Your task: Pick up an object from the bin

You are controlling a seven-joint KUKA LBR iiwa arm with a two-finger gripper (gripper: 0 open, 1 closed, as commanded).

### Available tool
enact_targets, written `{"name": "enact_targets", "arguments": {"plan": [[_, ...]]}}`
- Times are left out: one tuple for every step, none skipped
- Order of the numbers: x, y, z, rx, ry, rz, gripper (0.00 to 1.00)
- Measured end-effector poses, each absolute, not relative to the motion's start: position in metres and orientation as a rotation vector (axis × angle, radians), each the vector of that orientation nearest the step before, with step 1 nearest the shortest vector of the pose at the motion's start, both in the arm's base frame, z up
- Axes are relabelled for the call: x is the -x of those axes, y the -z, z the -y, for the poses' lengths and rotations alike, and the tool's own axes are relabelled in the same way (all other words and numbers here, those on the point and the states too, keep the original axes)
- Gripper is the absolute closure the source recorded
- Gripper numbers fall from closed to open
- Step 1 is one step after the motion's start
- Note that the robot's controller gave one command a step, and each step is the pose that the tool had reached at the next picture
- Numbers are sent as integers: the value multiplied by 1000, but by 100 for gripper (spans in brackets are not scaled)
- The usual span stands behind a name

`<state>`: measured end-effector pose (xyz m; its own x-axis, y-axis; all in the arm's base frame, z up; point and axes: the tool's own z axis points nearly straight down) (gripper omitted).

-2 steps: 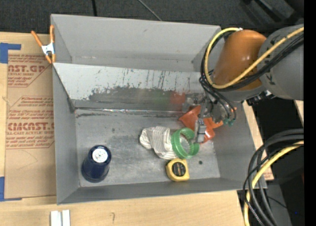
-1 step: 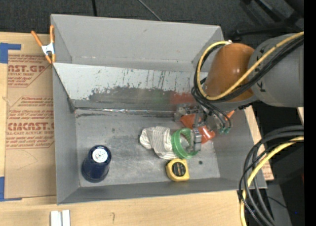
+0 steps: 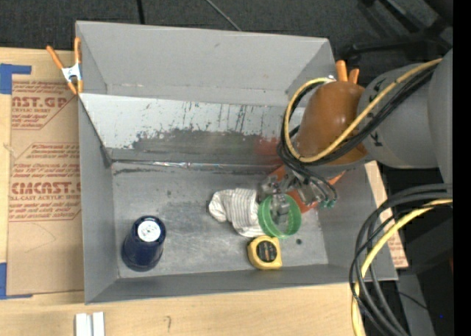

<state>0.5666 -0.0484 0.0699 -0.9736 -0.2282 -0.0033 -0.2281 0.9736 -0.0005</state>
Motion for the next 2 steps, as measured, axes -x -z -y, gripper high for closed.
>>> {"name": "enact_targets", "arguments": {"plan": [[-567, -70, 48, 361, 0, -3117, 100], [-549, -139, 75, 445, 0, -3108, 100]]}}
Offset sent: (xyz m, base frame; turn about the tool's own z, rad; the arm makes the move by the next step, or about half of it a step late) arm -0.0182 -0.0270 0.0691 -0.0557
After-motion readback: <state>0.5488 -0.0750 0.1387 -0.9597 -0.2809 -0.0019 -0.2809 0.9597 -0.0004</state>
